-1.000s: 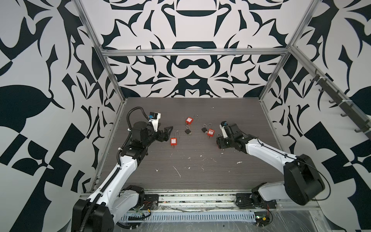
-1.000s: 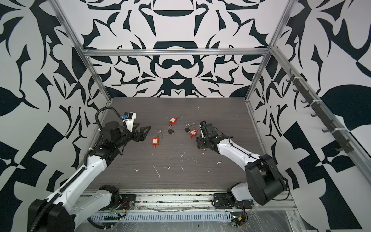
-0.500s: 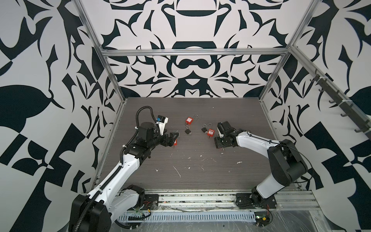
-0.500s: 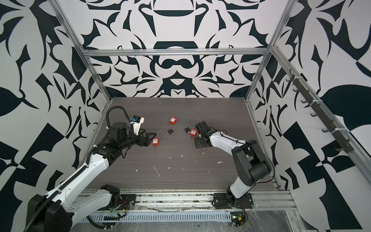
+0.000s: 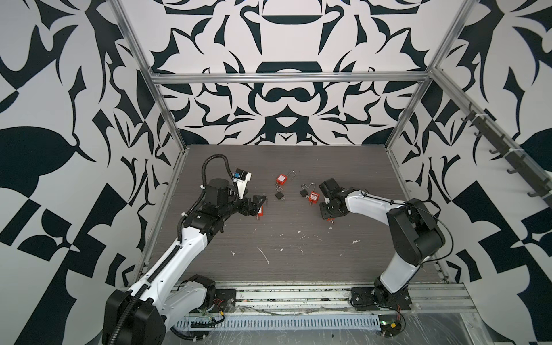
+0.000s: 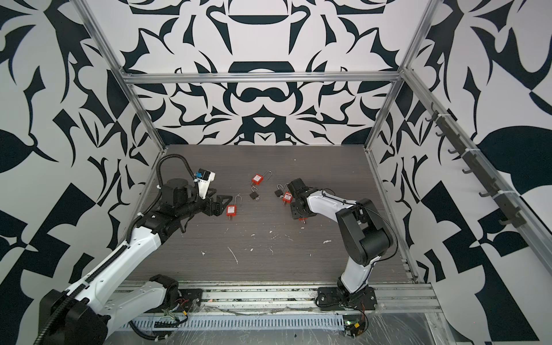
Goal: Lock with the key
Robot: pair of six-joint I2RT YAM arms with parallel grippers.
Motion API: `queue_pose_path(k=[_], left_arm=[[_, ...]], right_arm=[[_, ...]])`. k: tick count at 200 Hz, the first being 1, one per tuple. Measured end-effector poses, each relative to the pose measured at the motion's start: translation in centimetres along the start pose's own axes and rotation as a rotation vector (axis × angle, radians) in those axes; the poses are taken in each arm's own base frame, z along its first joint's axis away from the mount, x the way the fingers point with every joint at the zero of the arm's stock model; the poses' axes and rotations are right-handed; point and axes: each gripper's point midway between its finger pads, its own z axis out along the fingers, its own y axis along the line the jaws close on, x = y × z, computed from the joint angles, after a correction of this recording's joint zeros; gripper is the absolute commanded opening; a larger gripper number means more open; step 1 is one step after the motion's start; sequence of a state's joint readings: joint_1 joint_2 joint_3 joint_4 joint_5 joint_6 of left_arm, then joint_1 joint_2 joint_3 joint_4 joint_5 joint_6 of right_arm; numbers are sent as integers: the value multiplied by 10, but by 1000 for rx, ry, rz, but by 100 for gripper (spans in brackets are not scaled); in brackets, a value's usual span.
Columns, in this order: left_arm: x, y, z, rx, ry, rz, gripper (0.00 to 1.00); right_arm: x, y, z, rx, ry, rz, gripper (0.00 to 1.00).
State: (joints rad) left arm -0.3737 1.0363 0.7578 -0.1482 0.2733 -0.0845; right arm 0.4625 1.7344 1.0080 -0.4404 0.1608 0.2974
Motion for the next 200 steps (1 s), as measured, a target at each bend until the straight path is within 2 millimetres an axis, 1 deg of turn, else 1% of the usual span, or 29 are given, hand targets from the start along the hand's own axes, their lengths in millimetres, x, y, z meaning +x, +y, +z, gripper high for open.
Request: queue_pose_path(k=[10, 14, 24, 36, 42, 50, 67, 76, 88, 105, 117, 130, 138, 140, 141, 151, 154, 167, 183, 200], left_arm=[[1, 0, 0, 0, 4, 1, 89], [1, 0, 0, 0, 5, 1, 89], [2, 0, 0, 0, 7, 1, 89], [1, 0, 0, 1, 7, 2, 89], [2, 0, 0, 1, 8, 1, 89], [2, -1, 0, 3, 8, 3, 89], [0, -2, -1, 6, 6, 4, 89], [-3, -3, -1, 10, 1, 6, 89], [-6, -5, -2, 19, -5, 10, 89], [-10, -8, -2, 38, -9, 14, 88], [-13, -11, 1, 52, -5, 20, 88], [-13, -14, 5, 69, 3, 31, 87], [-11, -17, 8, 83, 12, 45, 87], [-11, -18, 8, 85, 14, 48, 86], [-11, -18, 9, 86, 15, 50, 86], [-8, -24, 12, 103, 26, 77, 86], [-7, -25, 12, 108, 28, 88, 81], [-5, -36, 13, 141, 26, 141, 79], [-2, -50, 13, 199, 12, 226, 78], [4, -63, 13, 264, -3, 315, 72]], right_arm=[[2, 0, 2, -2, 10, -1, 53], [2, 1, 2, -3, 12, -1, 50], [2, 2, 2, -9, 13, 0, 45], [2, 3, 2, -15, 15, 5, 45], [2, 4, 2, -17, 18, 3, 40], [1, 5, 2, -21, 20, 4, 38], [0, 7, 1, -29, 22, -9, 36], [1, 8, -1, -31, 21, -20, 33], [1, 12, -8, -37, 11, -54, 31], [-4, 22, -30, -79, -37, -126, 31], [-9, 35, -56, -145, -99, -191, 31], [-12, 49, -89, -237, -179, -262, 31], [-11, 56, -108, -288, -223, -309, 28], [-11, 57, -110, -294, -227, -316, 28], [-11, 59, -114, -304, -238, -325, 27], [-7, 64, -131, -344, -278, -377, 25], [-6, 66, -137, -357, -291, -397, 25], [2, 71, -152, -390, -325, -465, 22], [14, 76, -162, -420, -353, -544, 22], [27, 80, -170, -457, -378, -608, 19]])
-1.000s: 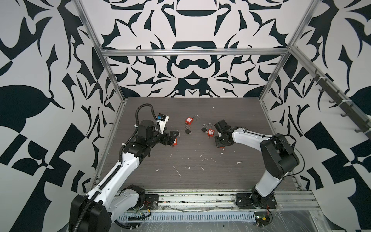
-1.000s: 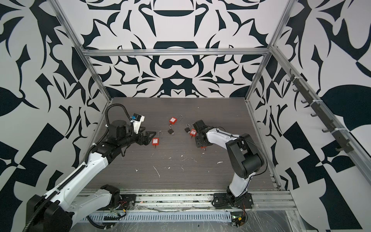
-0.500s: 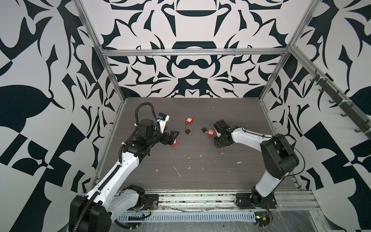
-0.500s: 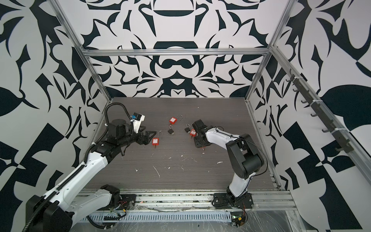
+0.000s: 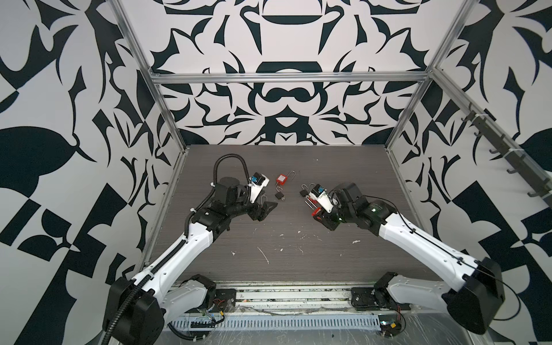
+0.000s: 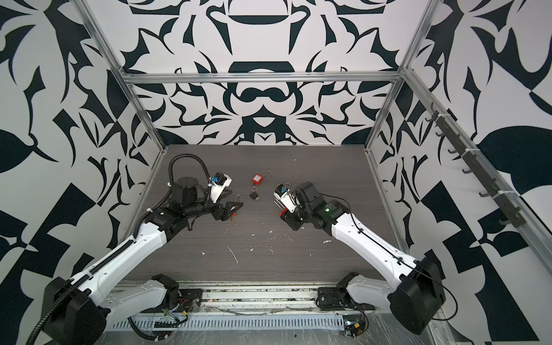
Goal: Lock with the key
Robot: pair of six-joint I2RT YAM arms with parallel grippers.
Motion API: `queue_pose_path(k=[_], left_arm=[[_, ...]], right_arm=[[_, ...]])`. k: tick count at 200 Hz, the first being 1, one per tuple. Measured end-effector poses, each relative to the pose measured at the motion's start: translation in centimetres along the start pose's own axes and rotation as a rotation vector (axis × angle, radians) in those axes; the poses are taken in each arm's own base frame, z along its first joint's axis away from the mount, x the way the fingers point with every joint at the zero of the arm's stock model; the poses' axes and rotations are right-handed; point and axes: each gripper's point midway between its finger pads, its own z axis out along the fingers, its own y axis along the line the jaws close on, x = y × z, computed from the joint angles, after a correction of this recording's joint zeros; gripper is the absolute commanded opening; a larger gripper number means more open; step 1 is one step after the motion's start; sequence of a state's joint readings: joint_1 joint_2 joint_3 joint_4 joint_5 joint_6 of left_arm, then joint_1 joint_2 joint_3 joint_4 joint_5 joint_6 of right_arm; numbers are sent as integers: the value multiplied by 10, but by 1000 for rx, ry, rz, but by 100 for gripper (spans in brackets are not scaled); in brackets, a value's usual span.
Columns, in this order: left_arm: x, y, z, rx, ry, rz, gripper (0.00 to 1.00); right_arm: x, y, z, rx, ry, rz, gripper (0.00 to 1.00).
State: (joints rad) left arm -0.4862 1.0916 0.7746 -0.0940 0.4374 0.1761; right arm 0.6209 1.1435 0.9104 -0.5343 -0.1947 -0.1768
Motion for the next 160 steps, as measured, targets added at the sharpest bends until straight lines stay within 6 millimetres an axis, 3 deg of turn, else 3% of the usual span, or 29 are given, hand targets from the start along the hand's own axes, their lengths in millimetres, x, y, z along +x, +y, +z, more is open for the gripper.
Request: queue_pose_path(k=[39, 73, 94, 160], left_arm=[[11, -30, 1, 157, -38, 214, 67], [8, -49, 1, 278, -87, 342, 57], [6, -58, 2, 353, -108, 378, 48], [10, -79, -2, 469, -123, 446, 48]], right_arm=[[2, 35, -14, -109, -73, -126, 12], [3, 58, -11, -172, -75, -224, 12], [8, 63, -3, -192, -44, -251, 11], [7, 72, 7, -217, -39, -298, 11]])
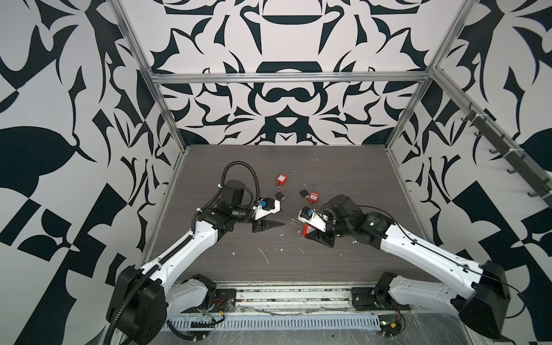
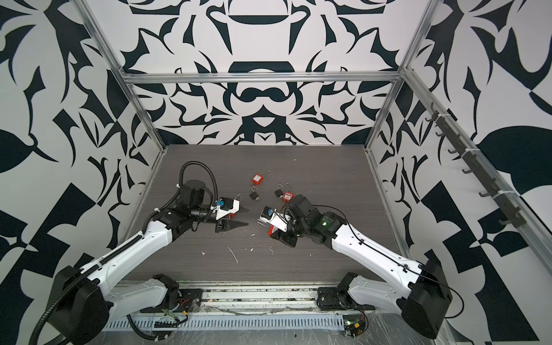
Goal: Lock with the key
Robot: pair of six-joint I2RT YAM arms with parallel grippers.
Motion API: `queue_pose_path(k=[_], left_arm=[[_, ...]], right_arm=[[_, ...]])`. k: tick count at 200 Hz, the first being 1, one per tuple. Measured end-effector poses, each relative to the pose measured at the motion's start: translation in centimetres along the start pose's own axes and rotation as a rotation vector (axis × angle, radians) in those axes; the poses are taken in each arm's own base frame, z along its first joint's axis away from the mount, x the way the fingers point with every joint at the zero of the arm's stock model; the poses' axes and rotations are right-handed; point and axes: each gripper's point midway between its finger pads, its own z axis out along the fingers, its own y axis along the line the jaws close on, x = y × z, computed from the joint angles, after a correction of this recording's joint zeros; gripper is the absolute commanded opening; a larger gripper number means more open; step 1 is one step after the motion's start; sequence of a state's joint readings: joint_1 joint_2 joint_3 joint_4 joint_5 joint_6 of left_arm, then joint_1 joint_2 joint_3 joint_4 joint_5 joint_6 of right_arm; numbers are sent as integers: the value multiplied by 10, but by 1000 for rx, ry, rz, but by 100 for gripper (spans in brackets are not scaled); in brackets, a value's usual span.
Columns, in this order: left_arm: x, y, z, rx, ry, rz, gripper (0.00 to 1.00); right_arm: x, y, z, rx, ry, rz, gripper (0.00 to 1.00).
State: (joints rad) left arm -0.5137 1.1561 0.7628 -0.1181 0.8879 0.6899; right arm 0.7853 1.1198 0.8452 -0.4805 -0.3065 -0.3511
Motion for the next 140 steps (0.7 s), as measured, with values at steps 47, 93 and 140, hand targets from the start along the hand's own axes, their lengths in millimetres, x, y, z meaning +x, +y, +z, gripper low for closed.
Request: queue_pose_path(k=[47, 93, 140], left_arm=[[6, -1, 3, 4, 39, 4, 48], [16, 4, 4, -29, 87, -8, 46], [21, 7, 3, -49, 116, -8, 40]], right_arm=[[-9, 5, 5, -9, -25, -54, 9], [-20, 6, 7, -10, -44, -93, 9], [-26, 9, 9, -9, -58, -130, 9]])
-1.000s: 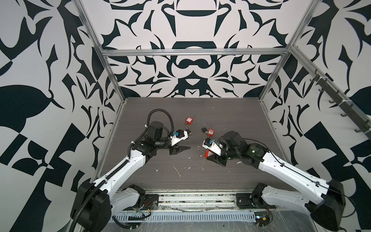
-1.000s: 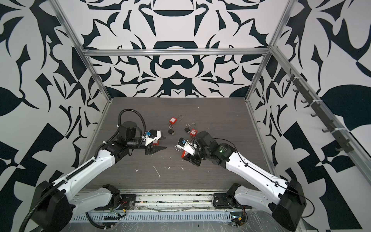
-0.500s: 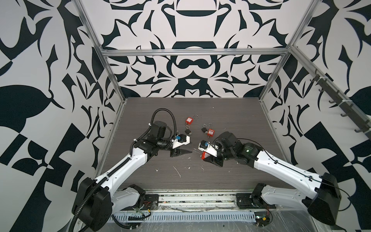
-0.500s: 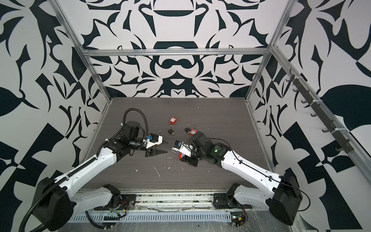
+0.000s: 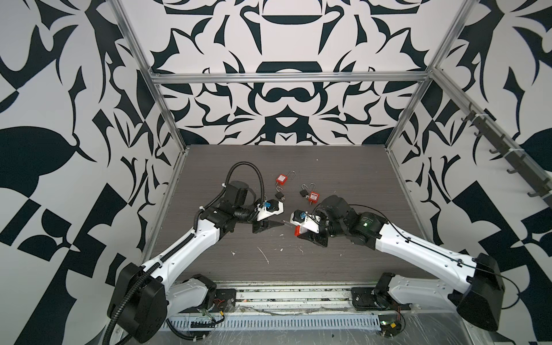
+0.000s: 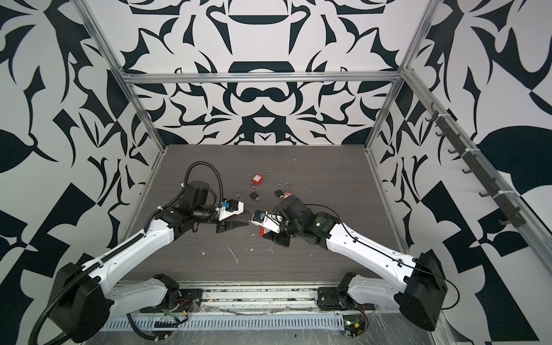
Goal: Lock with the key
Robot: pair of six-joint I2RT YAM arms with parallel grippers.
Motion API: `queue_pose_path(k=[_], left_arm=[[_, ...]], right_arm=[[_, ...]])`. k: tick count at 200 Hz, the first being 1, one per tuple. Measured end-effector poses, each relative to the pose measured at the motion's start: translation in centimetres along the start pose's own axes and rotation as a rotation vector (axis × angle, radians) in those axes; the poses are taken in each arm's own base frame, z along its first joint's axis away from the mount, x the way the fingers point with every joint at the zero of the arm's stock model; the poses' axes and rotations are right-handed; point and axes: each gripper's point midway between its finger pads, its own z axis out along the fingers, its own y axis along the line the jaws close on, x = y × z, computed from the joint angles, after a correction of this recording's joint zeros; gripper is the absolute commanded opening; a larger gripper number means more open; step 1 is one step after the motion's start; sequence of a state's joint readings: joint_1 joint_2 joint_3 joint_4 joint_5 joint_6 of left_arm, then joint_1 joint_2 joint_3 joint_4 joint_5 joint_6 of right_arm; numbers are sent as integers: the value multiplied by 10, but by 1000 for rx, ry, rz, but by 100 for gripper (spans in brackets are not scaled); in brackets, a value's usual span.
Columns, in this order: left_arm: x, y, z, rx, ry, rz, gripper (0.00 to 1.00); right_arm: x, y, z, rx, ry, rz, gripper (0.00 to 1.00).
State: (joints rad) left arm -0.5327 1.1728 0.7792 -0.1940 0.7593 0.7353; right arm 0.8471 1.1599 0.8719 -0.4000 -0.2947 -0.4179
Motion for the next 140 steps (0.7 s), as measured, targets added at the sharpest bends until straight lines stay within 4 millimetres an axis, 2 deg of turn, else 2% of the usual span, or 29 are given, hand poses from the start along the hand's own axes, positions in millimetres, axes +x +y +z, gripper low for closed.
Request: queue_pose_path(k=[31, 68, 86, 106, 122, 127, 140], left_arm=[[3, -2, 0, 6, 10, -4, 37], [2, -6, 1, 32, -1, 0, 23], [3, -9, 2, 47, -5, -9, 10], [1, -11, 2, 60, -12, -14, 0], [1, -13, 2, 71, -13, -17, 0], [2, -13, 2, 75, -12, -20, 0], [1, -15, 2, 85, -14, -27, 0]], right_arm=[[-5, -1, -2, 5, -12, -17, 9], [-6, -3, -2, 13, -14, -37, 8], [-6, -3, -2, 13, -13, -44, 9], [-5, -3, -2, 15, -8, -59, 9], [-4, -3, -2, 13, -5, -81, 9], [-4, -3, -2, 14, -4, -85, 11], [-4, -3, -3, 15, -1, -102, 31]])
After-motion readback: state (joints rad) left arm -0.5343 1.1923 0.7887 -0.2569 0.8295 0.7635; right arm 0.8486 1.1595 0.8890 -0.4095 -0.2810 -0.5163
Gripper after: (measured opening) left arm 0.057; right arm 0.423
